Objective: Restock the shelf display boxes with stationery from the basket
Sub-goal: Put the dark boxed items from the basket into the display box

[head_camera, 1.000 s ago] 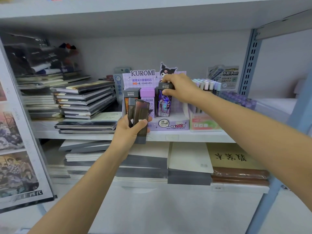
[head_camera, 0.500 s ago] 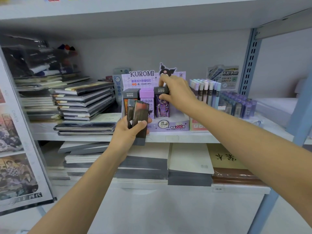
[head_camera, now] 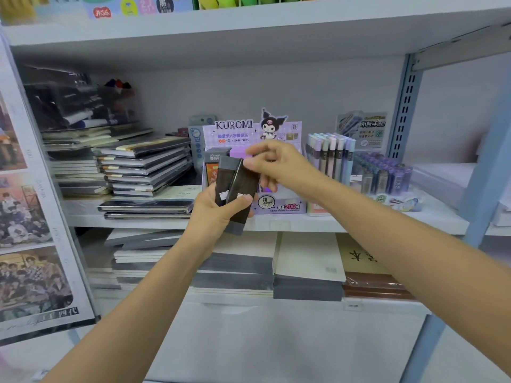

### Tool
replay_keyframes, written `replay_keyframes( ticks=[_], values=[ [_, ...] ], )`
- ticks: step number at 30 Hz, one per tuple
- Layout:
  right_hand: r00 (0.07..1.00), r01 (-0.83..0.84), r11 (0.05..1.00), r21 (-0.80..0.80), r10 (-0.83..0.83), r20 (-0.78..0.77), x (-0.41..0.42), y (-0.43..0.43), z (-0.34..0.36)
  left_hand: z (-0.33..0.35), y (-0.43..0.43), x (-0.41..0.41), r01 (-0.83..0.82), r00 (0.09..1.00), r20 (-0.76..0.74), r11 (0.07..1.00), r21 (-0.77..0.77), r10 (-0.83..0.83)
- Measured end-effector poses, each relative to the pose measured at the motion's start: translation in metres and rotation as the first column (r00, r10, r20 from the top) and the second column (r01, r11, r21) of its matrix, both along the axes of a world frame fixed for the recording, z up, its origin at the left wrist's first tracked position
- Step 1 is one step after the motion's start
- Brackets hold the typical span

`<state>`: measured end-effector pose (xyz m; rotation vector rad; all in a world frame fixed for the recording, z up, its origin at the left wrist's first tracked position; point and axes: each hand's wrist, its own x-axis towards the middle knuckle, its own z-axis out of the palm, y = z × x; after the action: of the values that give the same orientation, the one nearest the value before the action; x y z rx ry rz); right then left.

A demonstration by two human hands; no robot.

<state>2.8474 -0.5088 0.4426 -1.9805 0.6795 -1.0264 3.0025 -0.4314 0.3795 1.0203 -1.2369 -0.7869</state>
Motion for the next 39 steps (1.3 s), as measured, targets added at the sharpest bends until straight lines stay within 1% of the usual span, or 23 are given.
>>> replay_keyframes(
  ticks=[2, 4, 6, 7, 8, 10, 12, 13, 15, 16, 18, 20, 21, 22, 25, 27, 29, 31, 32, 34, 36, 38, 39],
  values=[
    [1.0, -0.02, 0.999, 0.03, 0.02, 0.005, -0.003, 0.004, -0.003, 0.001, 0.002, -0.004, 0.013, 1.0, -0.006, 1.0, 0.012, -0.013],
    [0.996, 0.04, 0.998, 0.041, -0.042, 0.074, -0.01, 0.005, -0.002, 0.003, 0.005, -0.004, 0.014, 1.0, -0.017, 0.999, 0.053, -0.013],
    [0.983, 0.12, 0.993, 0.003, -0.119, 0.143, -0.02, 0.004, -0.002, 0.007, 0.006, -0.002, -0.012, 0.997, -0.076, 0.996, 0.084, 0.018],
    [0.98, 0.145, 0.988, -0.043, -0.138, 0.143, -0.026, 0.003, -0.002, 0.009, 0.006, -0.002, -0.021, 0.993, -0.117, 0.995, 0.093, 0.032],
    [0.983, 0.149, 0.984, -0.102, -0.137, 0.121, -0.03, 0.002, -0.004, 0.012, 0.007, -0.003, -0.023, 0.988, -0.147, 0.995, 0.098, 0.037],
    [0.995, 0.101, 0.97, -0.223, -0.093, 0.048, -0.037, 0.004, -0.009, 0.017, 0.008, -0.005, -0.019, 0.986, -0.164, 0.996, 0.09, 0.034],
    [0.999, 0.03, 0.955, -0.294, -0.038, -0.02, -0.044, 0.008, -0.012, 0.023, 0.009, -0.008, -0.012, 0.98, -0.197, 0.995, 0.094, 0.031],
    [0.997, 0.016, 0.944, -0.329, -0.038, -0.061, -0.047, 0.009, -0.014, 0.025, 0.01, -0.009, -0.008, 0.973, -0.229, 0.994, 0.11, 0.033],
    [0.985, 0.049, 0.909, -0.413, -0.112, -0.13, -0.053, 0.009, -0.017, 0.03, 0.011, -0.012, 0.007, 0.952, -0.302, 0.986, 0.166, 0.044],
    [0.98, 0.083, 0.894, -0.44, -0.153, -0.124, -0.054, 0.01, -0.019, 0.033, 0.012, -0.013, 0.021, 0.94, -0.338, 0.981, 0.193, 0.046],
    [0.982, 0.138, 0.885, -0.445, -0.182, -0.057, -0.055, 0.011, -0.023, 0.038, 0.014, -0.015, 0.113, 0.91, -0.415, 0.976, 0.189, -0.025],
    [0.986, 0.152, 0.905, -0.398, -0.168, -0.005, -0.054, 0.015, -0.027, 0.042, 0.016, -0.016, 0.259, 0.861, -0.474, 0.961, 0.097, -0.184],
    [0.988, 0.152, 0.92, -0.36, -0.156, 0.017, -0.053, 0.017, -0.028, 0.043, 0.017, -0.016, 0.293, 0.844, -0.486, 0.954, 0.063, -0.227],
    [0.989, 0.145, 0.937, -0.317, -0.14, 0.039, -0.052, 0.019, -0.029, 0.044, 0.017, -0.016, 0.289, 0.842, -0.49, 0.956, 0.056, -0.226],
    [0.995, 0.068, 0.978, -0.195, -0.052, 0.088, -0.052, 0.023, -0.032, 0.041, 0.017, -0.021, 0.155, 0.895, -0.437, 0.982, 0.108, -0.093],
    [0.996, -0.009, 0.992, -0.122, 0.019, 0.084, -0.051, 0.025, -0.033, 0.038, 0.015, -0.025, 0.087, 0.903, -0.428, 0.989, 0.122, -0.026],
    [0.995, -0.092, 0.993, -0.068, 0.095, 0.041, -0.049, 0.027, -0.035, 0.036, 0.013, -0.026, 0.056, 0.903, -0.429, 0.994, 0.098, -0.009],
    [0.99, -0.138, 0.99, -0.038, 0.137, -0.028, -0.047, 0.03, -0.036, 0.035, 0.012, -0.027, 0.028, 0.918, -0.397, 0.998, 0.063, 0.0],
    [0.99, -0.126, 0.99, -0.056, 0.122, -0.068, -0.047, 0.031, -0.035, 0.034, 0.012, -0.027, 0.013, 0.926, -0.379, 0.999, 0.044, 0.004],
    [0.994, -0.052, 0.986, -0.158, 0.036, -0.105, -0.046, 0.032, -0.029, 0.033, 0.011, -0.025, -0.013, 0.945, -0.327, 1.0, 0.02, 0.019],
    [0.998, 0.046, 0.975, -0.218, -0.056, -0.043, -0.043, 0.031, -0.021, 0.031, 0.012, -0.024, -0.036, 0.967, -0.253, 0.999, 0.018, 0.039],
    [0.997, 0.079, 0.975, -0.208, -0.072, 0.041, -0.038, 0.03, -0.011, 0.03, 0.013, -0.025, -0.057, 0.988, -0.144, 0.998, 0.022, 0.059],
    [0.997, 0.076, 0.974, -0.215, -0.068, 0.044, -0.036, 0.03, -0.007, 0.029, 0.013, -0.025, -0.057, 0.995, -0.083, 0.998, 0.017, 0.059]
  ],
)
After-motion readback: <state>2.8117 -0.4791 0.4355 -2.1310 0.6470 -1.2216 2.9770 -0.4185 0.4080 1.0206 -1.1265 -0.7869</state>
